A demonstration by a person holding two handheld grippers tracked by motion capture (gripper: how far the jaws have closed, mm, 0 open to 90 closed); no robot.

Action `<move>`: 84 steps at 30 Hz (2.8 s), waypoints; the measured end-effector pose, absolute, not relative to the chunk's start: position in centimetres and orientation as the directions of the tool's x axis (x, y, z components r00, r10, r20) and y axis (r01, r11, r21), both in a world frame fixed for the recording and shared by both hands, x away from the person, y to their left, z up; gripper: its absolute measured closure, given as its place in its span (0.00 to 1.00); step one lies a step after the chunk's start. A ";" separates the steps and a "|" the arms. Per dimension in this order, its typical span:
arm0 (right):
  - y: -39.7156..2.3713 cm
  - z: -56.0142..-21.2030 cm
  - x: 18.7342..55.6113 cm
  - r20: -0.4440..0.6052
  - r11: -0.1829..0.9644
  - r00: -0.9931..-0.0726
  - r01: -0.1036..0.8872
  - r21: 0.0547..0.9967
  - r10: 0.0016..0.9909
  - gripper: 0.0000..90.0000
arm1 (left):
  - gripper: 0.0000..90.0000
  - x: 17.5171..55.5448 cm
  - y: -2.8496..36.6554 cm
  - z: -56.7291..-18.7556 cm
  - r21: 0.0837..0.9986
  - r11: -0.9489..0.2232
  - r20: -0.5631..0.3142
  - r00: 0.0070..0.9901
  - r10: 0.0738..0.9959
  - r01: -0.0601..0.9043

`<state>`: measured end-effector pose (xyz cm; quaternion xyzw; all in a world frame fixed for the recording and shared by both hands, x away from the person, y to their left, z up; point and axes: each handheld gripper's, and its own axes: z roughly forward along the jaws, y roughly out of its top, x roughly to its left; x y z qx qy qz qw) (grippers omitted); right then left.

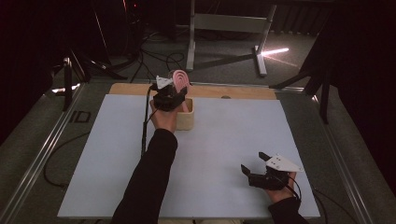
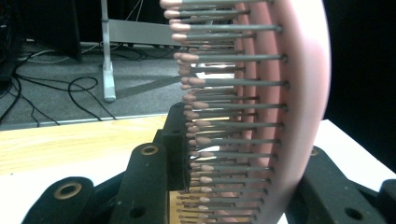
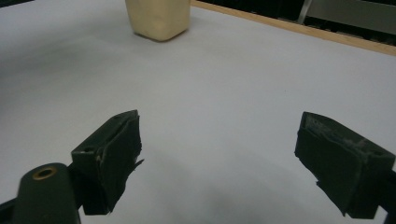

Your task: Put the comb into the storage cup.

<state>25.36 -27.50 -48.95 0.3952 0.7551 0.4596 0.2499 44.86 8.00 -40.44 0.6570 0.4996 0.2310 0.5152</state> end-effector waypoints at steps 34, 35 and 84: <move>-27.4 -48.9 25.3 -0.018 0.269 -0.564 0.365 0.891 0.825 0.16 | 0.71 44.9 8.1 -42.0 0.892 0.046 -0.239 0.383 0.892 0.450; -27.4 -48.9 25.3 -0.018 0.269 -0.564 0.365 0.891 0.825 0.16 | 0.71 44.9 8.1 -42.0 0.892 0.046 -0.239 0.383 0.892 0.450; -27.3 -49.1 25.4 -0.018 0.273 -0.568 0.368 0.889 0.823 0.16 | 0.70 45.5 9.2 -43.0 0.871 0.047 -0.272 0.400 0.875 0.488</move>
